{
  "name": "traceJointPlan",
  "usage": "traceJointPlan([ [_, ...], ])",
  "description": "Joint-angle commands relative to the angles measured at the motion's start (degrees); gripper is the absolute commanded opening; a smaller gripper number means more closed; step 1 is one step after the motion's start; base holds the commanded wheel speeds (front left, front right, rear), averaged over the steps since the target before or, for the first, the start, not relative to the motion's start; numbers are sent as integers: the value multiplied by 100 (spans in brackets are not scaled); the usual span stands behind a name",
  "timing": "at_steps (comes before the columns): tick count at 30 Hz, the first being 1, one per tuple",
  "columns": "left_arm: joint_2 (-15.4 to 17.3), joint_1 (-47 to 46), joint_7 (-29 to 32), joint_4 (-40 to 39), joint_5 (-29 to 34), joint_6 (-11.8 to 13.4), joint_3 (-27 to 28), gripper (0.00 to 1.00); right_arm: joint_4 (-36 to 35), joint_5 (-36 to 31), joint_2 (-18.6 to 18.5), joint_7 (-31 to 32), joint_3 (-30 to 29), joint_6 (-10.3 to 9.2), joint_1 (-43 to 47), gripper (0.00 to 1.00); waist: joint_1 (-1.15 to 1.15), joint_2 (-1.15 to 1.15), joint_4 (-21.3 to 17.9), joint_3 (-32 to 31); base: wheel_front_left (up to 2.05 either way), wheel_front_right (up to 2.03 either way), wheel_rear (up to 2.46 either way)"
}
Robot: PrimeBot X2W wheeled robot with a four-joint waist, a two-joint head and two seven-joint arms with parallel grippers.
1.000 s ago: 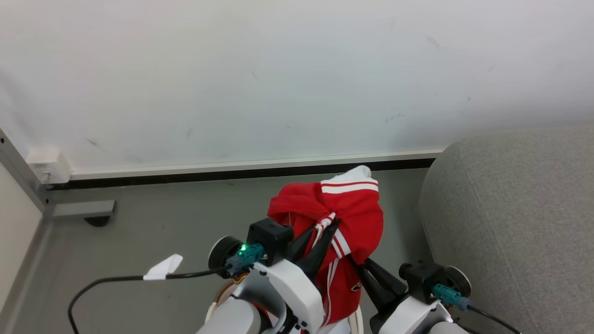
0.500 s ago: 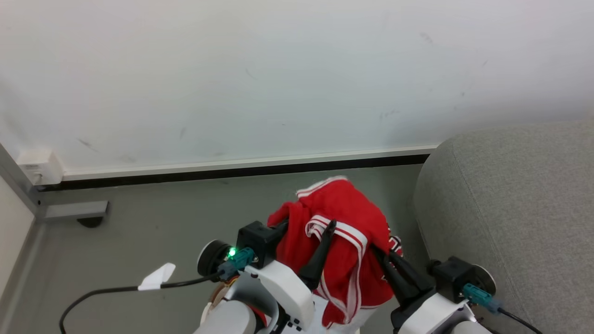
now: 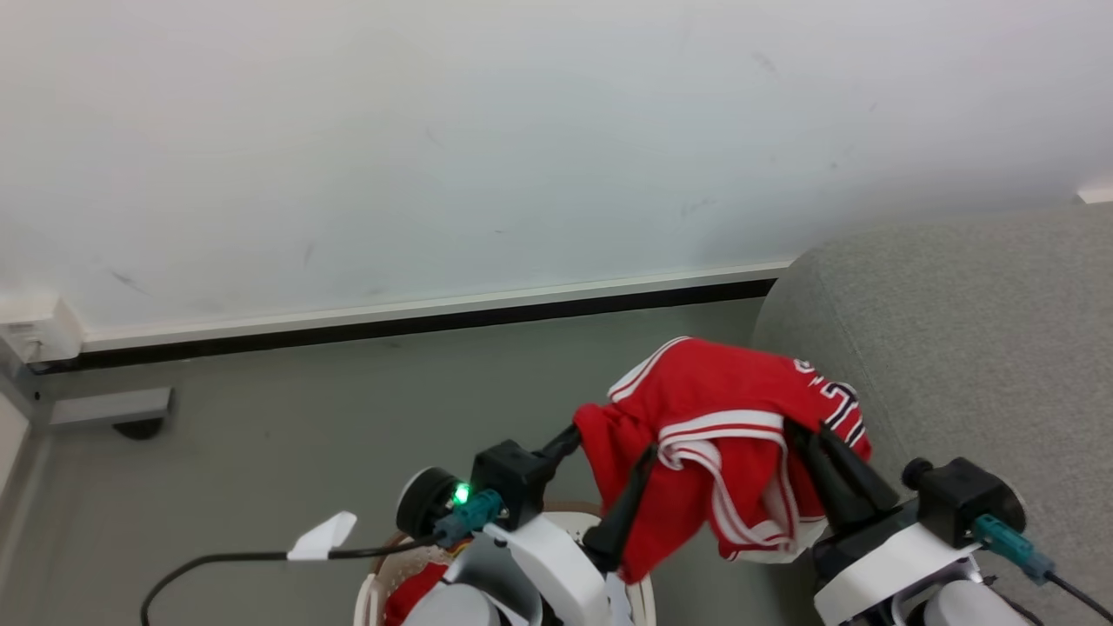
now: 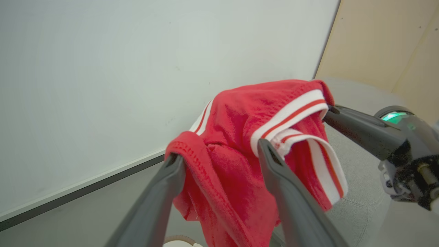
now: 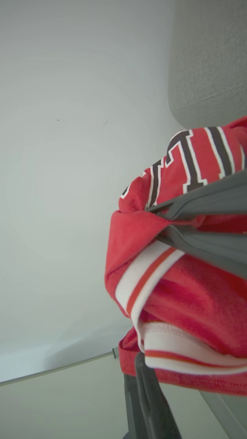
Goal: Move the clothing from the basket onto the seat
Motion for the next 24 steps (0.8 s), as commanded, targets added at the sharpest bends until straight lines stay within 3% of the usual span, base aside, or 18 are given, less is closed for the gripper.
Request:
traceJointPlan([
  [1, -13, 90, -22, 15, -15, -42, -42, 100, -72, -66, -60, -3, -107, -12, 95, 0, 0, 0, -58, 2, 0, 0, 0],
  [24, -108, 140, -23, -43, -59, -166, -528, 100, -677, -159, -533, -3, -1038, -12, 431, 0, 0, 0, -1218, 81, 0, 0, 0],
])
